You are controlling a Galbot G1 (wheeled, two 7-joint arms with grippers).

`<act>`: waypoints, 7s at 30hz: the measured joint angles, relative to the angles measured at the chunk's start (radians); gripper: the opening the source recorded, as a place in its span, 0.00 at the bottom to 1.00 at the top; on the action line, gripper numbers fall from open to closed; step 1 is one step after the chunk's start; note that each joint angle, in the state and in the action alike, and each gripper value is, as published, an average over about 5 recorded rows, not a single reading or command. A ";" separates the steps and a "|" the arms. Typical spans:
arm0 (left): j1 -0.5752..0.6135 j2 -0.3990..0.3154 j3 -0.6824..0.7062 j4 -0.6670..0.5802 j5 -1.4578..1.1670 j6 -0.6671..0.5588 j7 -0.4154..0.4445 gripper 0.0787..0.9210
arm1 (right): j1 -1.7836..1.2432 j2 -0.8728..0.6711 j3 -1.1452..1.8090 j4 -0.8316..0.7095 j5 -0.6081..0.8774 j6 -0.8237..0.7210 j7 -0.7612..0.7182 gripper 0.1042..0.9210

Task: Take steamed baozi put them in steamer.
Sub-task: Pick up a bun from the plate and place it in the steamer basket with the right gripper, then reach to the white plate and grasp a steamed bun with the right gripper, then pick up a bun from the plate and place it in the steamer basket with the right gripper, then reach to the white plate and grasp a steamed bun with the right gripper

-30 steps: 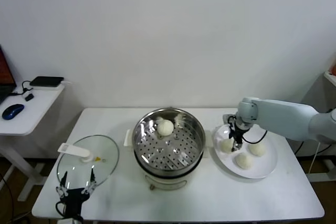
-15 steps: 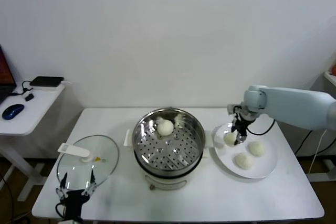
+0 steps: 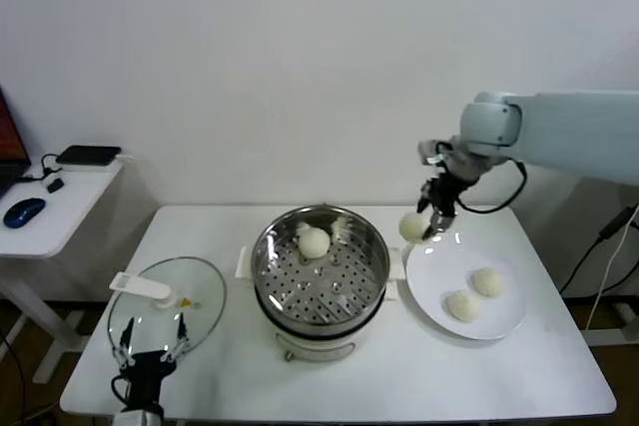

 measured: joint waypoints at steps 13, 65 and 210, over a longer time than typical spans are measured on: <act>0.003 0.000 -0.001 -0.009 0.003 0.004 0.001 0.88 | -0.010 0.237 0.128 0.031 0.163 -0.106 0.094 0.63; 0.035 0.000 -0.011 -0.001 0.025 -0.005 -0.003 0.88 | 0.030 0.019 -0.058 0.000 -0.058 0.165 -0.141 0.88; 0.036 0.000 -0.022 0.051 0.083 -0.031 -0.018 0.88 | -0.168 0.316 0.181 -0.068 -0.532 0.738 -0.156 0.88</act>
